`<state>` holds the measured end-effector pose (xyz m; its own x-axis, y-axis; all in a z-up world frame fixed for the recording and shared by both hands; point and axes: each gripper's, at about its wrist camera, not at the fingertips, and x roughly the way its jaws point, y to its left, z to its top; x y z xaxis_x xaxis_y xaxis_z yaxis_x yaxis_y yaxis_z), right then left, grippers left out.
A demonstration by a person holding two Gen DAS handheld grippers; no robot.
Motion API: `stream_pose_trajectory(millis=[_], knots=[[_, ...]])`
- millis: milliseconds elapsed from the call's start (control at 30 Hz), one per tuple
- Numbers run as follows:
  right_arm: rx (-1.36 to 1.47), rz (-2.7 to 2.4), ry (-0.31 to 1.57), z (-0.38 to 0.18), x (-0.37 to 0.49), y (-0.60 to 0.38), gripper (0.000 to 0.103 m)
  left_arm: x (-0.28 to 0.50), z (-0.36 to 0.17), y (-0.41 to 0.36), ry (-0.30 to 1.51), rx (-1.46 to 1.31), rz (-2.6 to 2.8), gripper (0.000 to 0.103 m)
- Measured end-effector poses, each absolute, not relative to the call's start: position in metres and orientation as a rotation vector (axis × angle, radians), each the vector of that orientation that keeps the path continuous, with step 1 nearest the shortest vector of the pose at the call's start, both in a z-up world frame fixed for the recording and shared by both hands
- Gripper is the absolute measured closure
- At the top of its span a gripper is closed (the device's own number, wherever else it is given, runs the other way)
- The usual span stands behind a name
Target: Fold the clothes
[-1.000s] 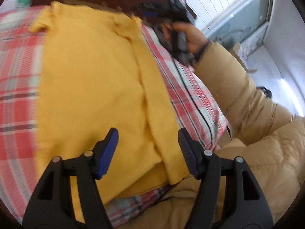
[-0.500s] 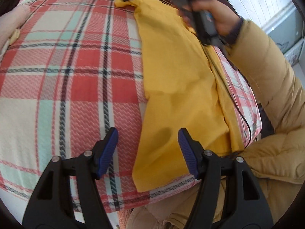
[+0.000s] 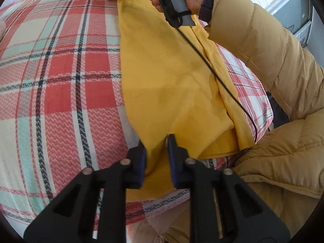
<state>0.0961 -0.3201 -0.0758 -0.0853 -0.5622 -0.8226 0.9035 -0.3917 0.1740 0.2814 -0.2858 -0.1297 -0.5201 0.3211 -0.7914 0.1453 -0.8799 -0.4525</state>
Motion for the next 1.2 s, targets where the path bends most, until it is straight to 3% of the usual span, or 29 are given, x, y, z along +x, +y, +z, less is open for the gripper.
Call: stream_pose_trajectory(millis=[300,500,700,733,800,867,1067,1200], knots=[[1.133,-1.604,-0.209,-0.039,0.017,-0.215,0.087,0.265,-0.084,-0.264,-0.616,-1.304,2.564,0.087],[1.227,-1.671,-0.434,-0.075,-0.025,-0.133,0.084,0.238,-0.088,-0.221,-0.457,-1.353,2.452,0.087],[1.303,-1.731,-0.313,-0.093,-0.026,-0.106,0.066,0.223,-0.116,-0.200,-0.392,-1.497,2.369,0.085],[1.290,-1.749,-0.280,-0.089,-0.023,-0.105,0.065,0.223,-0.118,-0.198,-0.385,-1.510,2.364,0.083],[1.264,-1.784,-0.212,-0.082,-0.017,-0.104,0.061,0.227,-0.121,-0.194,-0.386,-1.529,2.353,0.066],[1.224,-1.837,-0.122,-0.071,-0.004,-0.103,0.059,0.233,-0.120,-0.190,-0.383,-1.526,2.352,0.057],[1.032,-1.760,0.138,-0.044,0.057,-0.108,0.053,0.240,-0.114,-0.179,-0.370,-1.499,2.354,0.050],[1.013,-1.704,0.311,-0.057,0.080,-0.137,0.053,0.239,-0.112,-0.171,-0.349,-1.508,2.352,0.043]])
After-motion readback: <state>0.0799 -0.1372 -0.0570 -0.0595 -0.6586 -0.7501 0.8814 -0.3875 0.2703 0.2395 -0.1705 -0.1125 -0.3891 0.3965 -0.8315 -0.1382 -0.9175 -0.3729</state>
